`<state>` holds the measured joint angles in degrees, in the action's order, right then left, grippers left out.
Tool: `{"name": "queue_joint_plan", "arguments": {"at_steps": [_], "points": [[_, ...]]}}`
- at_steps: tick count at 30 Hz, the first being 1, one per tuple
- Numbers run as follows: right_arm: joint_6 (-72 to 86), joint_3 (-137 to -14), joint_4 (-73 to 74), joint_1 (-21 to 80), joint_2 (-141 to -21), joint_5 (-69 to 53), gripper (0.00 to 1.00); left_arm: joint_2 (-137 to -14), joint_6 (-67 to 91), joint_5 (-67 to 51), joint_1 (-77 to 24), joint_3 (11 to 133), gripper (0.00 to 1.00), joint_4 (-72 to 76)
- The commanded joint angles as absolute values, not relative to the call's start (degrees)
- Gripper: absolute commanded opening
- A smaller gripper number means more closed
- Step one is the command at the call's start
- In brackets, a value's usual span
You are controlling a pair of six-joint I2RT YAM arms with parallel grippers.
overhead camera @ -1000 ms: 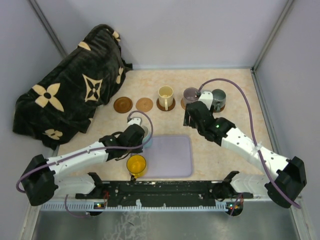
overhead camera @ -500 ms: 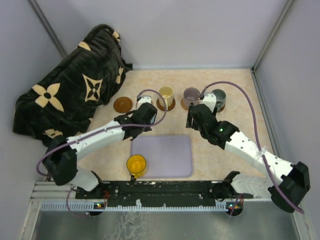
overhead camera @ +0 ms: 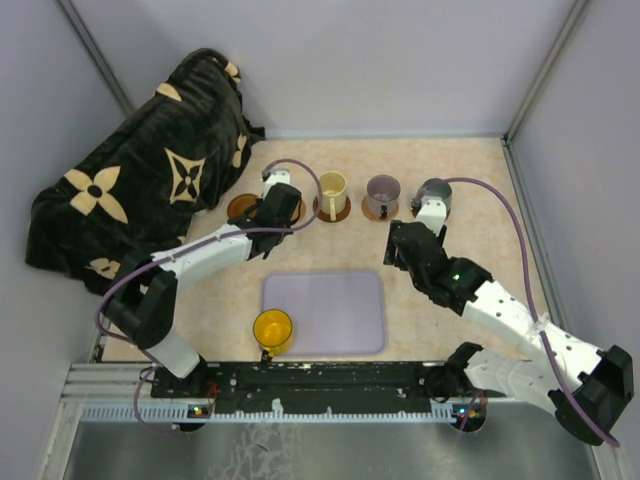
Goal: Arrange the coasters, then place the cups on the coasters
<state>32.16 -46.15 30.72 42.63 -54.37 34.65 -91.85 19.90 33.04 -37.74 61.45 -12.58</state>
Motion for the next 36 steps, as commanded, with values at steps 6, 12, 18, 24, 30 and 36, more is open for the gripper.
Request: {"name": "queue_joint_plan", "arguments": {"at_steps": [6,12,18,24,30,36], "points": [[32.23,-46.63,28.28,42.63,-53.25,36.89,0.64,-97.19,17.08,35.86,-36.6,66.09,0.0,1.95],[32.15,-46.76,28.83,42.59,-53.41,37.08,0.65,-99.6,17.01,34.68,-35.09,68.08,0.0,1.94],[32.25,-46.88,28.57,42.56,-54.52,36.87,0.65,-101.59,17.36,31.09,-33.57,69.65,0.0,1.36],[32.14,-47.1,28.05,42.55,-55.18,36.74,0.65,-102.58,17.34,28.88,-33.41,70.21,0.0,0.67],[32.08,-47.13,27.6,42.45,-55.8,36.31,0.65,-103.01,17.86,28.01,-33.4,70.68,0.0,-0.3],[32.12,-46.98,27.6,42.46,-55.73,36.06,0.65,-103.91,18.08,28.18,-33.4,71.42,0.0,-1.44]]}}
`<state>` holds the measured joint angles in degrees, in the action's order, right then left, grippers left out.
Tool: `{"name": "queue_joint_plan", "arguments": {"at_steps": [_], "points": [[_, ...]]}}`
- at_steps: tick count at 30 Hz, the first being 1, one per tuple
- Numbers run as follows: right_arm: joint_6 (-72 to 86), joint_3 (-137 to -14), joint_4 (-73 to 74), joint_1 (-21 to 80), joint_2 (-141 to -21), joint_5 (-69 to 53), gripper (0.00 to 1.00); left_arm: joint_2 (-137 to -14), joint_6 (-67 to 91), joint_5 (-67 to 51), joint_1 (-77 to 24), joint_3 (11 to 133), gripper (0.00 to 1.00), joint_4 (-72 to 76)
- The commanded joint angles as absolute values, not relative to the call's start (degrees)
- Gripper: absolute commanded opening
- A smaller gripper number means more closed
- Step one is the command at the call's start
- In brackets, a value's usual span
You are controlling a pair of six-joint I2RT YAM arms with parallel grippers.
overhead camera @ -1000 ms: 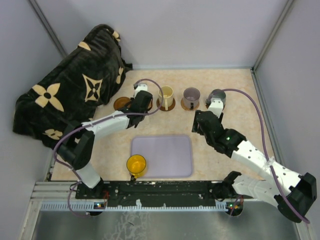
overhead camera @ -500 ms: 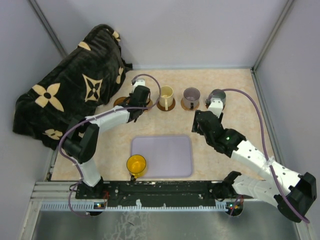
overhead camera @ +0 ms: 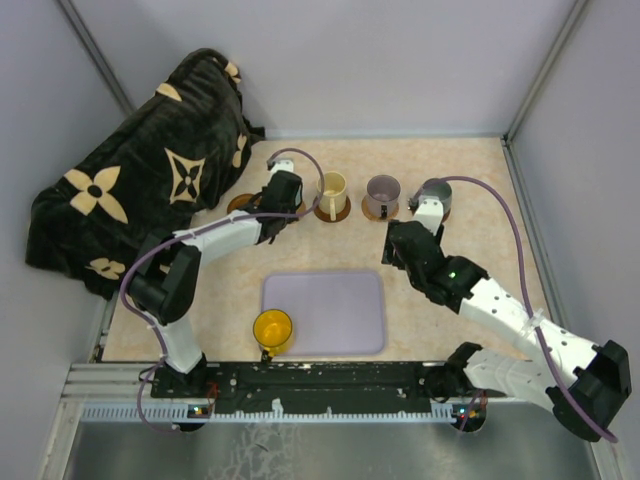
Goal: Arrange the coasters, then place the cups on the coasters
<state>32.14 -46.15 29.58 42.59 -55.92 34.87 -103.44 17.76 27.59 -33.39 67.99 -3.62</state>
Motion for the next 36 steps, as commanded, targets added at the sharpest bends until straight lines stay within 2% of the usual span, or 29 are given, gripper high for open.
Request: {"name": "queue_joint_plan", "arguments": {"at_steps": [1,36], "points": [[32.09,-46.94,27.67,42.45,-55.68,36.04,0.65,-104.05,18.09,28.21,-33.4,71.58,0.0,-1.69],[31.57,-46.64,26.03,42.39,-58.12,33.67,0.65,-106.53,18.32,31.09,-33.4,71.51,0.0,-2.49]]}}
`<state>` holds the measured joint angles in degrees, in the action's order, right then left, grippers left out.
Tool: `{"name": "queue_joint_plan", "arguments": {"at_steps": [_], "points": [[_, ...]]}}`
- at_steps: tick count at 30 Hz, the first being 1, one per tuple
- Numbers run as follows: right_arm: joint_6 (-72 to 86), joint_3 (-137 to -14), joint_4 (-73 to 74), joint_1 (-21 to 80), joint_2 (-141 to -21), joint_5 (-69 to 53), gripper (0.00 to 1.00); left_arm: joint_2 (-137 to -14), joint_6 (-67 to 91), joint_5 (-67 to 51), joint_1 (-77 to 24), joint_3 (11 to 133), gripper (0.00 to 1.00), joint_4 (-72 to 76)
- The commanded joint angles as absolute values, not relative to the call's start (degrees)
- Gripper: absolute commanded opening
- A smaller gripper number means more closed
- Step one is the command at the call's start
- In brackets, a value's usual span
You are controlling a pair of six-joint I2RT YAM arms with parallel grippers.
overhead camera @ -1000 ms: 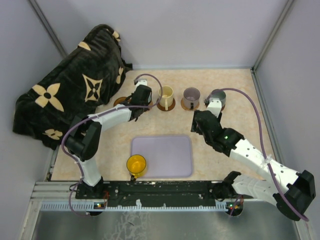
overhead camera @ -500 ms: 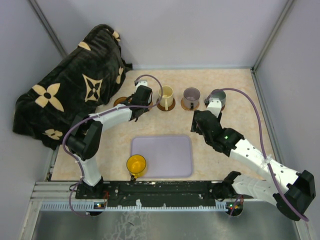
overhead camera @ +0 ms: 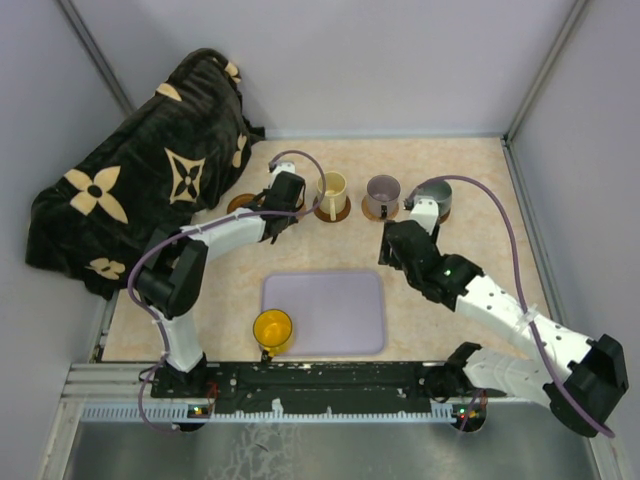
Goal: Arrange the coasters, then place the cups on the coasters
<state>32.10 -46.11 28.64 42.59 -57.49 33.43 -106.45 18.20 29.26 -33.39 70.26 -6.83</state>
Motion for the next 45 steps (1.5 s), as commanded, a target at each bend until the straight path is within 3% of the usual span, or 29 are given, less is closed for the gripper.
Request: {"name": "queue_joint_plan", "arguments": {"at_steps": [1,45], "points": [[31.49,-46.67,25.95,42.4,-58.29,33.54,0.65,-106.67,18.35,30.99,-33.4,71.54,0.0,-2.34],[32.78,-46.06,22.86,42.41,-62.59,28.23,0.65,-104.88,21.04,29.94,-33.49,70.34,0.0,-1.78]]}}
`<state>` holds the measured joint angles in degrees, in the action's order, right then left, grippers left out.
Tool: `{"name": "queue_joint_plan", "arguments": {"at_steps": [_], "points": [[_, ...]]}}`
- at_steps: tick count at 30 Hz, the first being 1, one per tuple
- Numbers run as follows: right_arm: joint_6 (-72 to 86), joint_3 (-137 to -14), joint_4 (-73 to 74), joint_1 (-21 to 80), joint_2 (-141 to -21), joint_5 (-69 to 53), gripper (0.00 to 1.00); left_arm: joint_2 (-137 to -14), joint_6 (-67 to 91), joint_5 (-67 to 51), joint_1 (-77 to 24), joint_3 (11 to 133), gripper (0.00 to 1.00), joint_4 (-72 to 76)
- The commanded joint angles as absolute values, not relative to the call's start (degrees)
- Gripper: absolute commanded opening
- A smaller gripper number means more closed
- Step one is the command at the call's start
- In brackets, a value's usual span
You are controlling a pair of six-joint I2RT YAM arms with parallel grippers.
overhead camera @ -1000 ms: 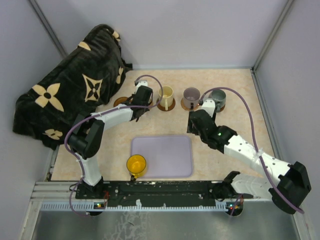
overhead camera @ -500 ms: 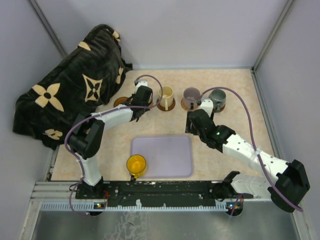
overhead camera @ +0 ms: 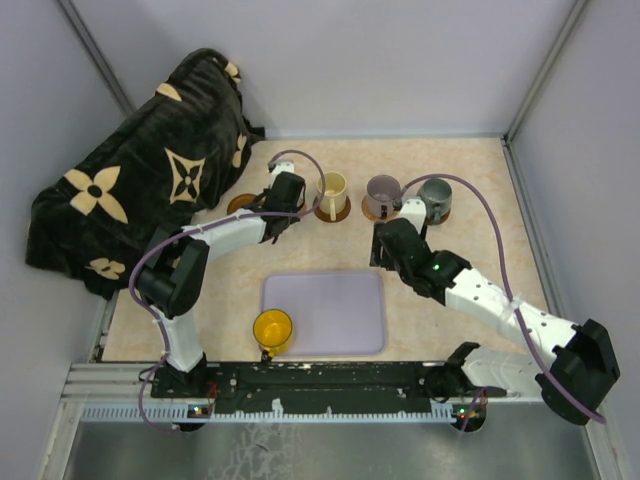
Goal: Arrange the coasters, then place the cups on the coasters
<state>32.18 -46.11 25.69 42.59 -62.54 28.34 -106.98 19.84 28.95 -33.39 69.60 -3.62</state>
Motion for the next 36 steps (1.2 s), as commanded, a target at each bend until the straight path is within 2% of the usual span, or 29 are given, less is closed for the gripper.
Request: {"name": "queue_joint_plan", "arguments": {"at_steps": [1,4,8,12,22,30,36], "points": [[32.85,-46.05,22.85,42.43,-62.66,28.16,0.65,-105.0,21.23,29.99,-33.49,70.51,0.01,-2.17],[32.79,-46.05,22.92,42.39,-62.6,27.99,0.65,-105.06,21.36,30.08,-33.5,70.53,0.06,-2.71],[32.94,-46.08,22.69,42.41,-62.67,27.71,0.65,-105.37,21.34,30.05,-33.57,70.64,0.2,-2.82],[32.93,-45.89,22.6,42.4,-62.69,27.51,0.65,-105.63,21.23,29.87,-33.57,70.73,0.28,-2.78],[33.06,-45.45,22.33,42.36,-62.88,27.08,0.65,-105.16,21.1,29.99,-33.57,70.83,0.59,-2.81],[33.27,-45.34,22.46,42.37,-62.89,27.22,0.65,-102.1,20.63,30.82,-33.9,70.58,0.65,-4.22],[33.38,-45.78,22.9,42.37,-62.06,28.26,0.66,-95.45,20.72,32.63,-34.77,68.9,0.71,-9.95]]}}
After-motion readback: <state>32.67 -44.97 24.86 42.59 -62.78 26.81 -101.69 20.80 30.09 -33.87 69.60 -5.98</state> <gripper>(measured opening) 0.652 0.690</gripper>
